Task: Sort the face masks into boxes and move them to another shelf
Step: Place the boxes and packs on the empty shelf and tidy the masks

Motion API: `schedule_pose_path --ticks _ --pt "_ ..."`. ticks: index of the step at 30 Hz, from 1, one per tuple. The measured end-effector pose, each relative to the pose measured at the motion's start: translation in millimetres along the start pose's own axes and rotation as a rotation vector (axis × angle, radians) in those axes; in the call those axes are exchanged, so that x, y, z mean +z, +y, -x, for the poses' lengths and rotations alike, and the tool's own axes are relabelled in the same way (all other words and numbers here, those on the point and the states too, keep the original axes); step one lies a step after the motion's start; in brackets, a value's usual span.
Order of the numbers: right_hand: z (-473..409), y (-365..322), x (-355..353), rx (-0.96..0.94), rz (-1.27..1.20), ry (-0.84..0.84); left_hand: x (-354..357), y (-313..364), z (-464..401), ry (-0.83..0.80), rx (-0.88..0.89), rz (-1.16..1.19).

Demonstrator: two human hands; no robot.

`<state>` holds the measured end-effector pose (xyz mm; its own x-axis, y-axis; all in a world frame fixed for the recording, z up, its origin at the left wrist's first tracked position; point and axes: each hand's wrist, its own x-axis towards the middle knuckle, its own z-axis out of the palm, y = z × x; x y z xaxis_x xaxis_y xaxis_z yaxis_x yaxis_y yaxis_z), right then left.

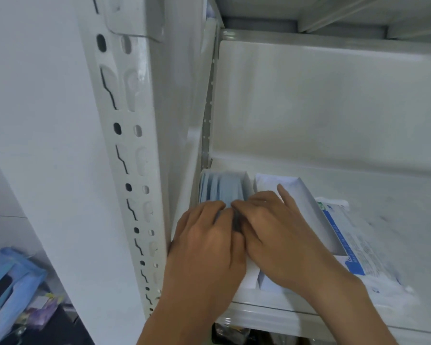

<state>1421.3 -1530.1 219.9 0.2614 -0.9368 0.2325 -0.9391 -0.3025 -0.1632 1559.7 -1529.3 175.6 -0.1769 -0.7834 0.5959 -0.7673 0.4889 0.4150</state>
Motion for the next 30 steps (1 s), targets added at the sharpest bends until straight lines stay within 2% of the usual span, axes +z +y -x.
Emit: schedule_pose_path --ticks 4,7,12,18,21,24,26,30 --pt "-5 2 5 -0.064 -0.178 0.082 -2 1 1 0.016 -0.032 0.034" --pt "-7 4 9 -0.041 -0.3 0.095 -4 2 3 0.065 0.008 0.041" --pt "-3 6 10 -0.044 -0.254 0.207 -6 3 3 0.081 0.053 -0.004" --pt "16 16 3 -0.076 -0.258 0.253 -7 -3 8 0.021 0.15 -0.037" --pt "31 35 -6 -0.014 -0.3 0.376 -9 -7 10 -0.034 0.247 -0.055" --pt "44 57 -15 0.134 -0.223 0.465 -10 -6 9 -0.061 0.324 -0.043" --pt "52 66 -17 0.209 -0.098 0.407 -10 -3 9 -0.061 0.333 -0.065" --pt "60 66 -12 0.225 0.094 0.155 -12 3 7 0.001 0.249 -0.08"
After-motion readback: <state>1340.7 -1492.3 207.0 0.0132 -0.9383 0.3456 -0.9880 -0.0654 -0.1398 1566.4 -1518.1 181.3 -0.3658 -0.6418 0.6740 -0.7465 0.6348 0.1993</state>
